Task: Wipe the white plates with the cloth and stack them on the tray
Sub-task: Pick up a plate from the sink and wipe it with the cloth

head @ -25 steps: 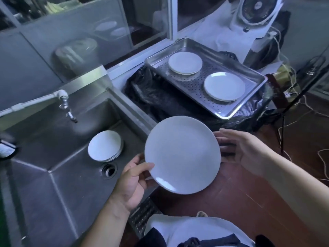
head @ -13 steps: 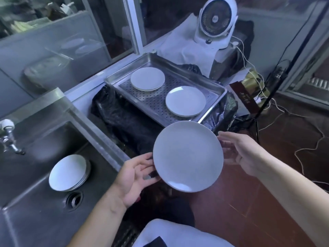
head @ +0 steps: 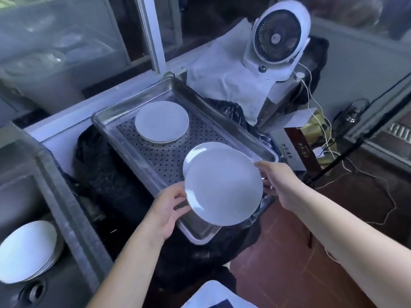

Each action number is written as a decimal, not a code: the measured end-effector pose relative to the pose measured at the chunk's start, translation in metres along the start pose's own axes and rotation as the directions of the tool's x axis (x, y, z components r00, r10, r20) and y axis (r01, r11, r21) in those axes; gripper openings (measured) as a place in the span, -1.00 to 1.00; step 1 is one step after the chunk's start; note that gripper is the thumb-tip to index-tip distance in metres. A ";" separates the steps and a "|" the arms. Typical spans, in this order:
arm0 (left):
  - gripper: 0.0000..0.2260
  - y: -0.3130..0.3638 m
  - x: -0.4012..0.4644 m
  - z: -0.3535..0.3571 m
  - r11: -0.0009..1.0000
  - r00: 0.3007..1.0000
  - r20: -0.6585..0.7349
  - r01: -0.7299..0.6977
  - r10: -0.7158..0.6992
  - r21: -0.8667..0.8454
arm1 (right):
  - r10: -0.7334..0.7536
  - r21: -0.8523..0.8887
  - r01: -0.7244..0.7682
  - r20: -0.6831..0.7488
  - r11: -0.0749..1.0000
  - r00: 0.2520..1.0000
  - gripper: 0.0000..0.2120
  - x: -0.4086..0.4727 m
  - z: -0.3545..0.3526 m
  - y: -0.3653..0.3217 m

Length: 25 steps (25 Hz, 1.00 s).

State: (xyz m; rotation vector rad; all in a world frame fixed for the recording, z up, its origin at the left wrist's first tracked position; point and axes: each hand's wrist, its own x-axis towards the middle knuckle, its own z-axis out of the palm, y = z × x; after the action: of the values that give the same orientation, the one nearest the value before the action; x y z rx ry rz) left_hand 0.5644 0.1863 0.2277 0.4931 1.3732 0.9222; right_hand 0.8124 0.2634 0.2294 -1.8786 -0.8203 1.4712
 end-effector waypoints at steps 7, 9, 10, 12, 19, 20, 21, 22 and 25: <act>-0.77 0.013 0.074 0.016 0.998 0.986 -0.149 0.069 -0.069 -0.007 | 0.061 -0.118 -0.050 0.092 0.992 0.994 -0.50 0.099 0.034 -0.031; -0.82 0.013 0.081 0.018 0.997 0.980 -0.183 0.082 -0.082 -0.005 | 0.070 -0.148 -0.055 0.096 0.987 0.993 -0.58 0.112 0.040 -0.034; -0.84 0.014 0.085 0.020 0.995 0.973 -0.208 0.099 -0.099 -0.011 | 0.079 -0.168 -0.061 0.101 0.984 0.992 -0.62 0.120 0.043 -0.037; -0.83 0.012 0.094 0.023 0.992 0.957 -0.261 0.129 -0.127 -0.012 | 0.093 -0.197 -0.065 0.134 0.978 0.987 -0.67 0.131 0.046 -0.039; -0.61 0.014 0.095 0.048 0.980 0.915 -0.373 0.187 -0.152 0.061 | 0.076 -0.295 0.014 0.294 0.955 0.953 -0.92 0.138 0.024 -0.037; -0.61 0.015 0.095 0.052 0.978 0.903 -0.398 0.199 -0.162 0.055 | 0.100 -0.299 -0.005 0.303 0.954 0.948 -0.95 0.140 0.021 -0.040; -0.62 0.016 0.095 0.056 0.977 0.894 -0.416 0.207 -0.167 0.051 | 0.120 -0.299 -0.021 0.318 0.954 0.941 -0.97 0.140 0.018 -0.043; -0.60 0.017 0.094 0.061 0.977 0.888 -0.429 0.207 -0.167 0.048 | 0.137 -0.302 -0.030 0.340 0.953 0.930 -0.96 0.140 0.016 -0.047; -0.59 0.019 0.095 0.069 0.971 0.858 -0.482 0.233 -0.178 0.057 | 0.141 -0.348 0.004 0.390 0.938 0.910 -0.87 0.141 0.010 -0.052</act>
State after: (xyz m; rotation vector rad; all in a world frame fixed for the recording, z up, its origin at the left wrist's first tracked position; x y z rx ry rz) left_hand 0.6203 0.2864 0.1962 0.1974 1.8950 0.8189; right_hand 0.8246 0.4060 0.1838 -1.8770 -1.2897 1.9075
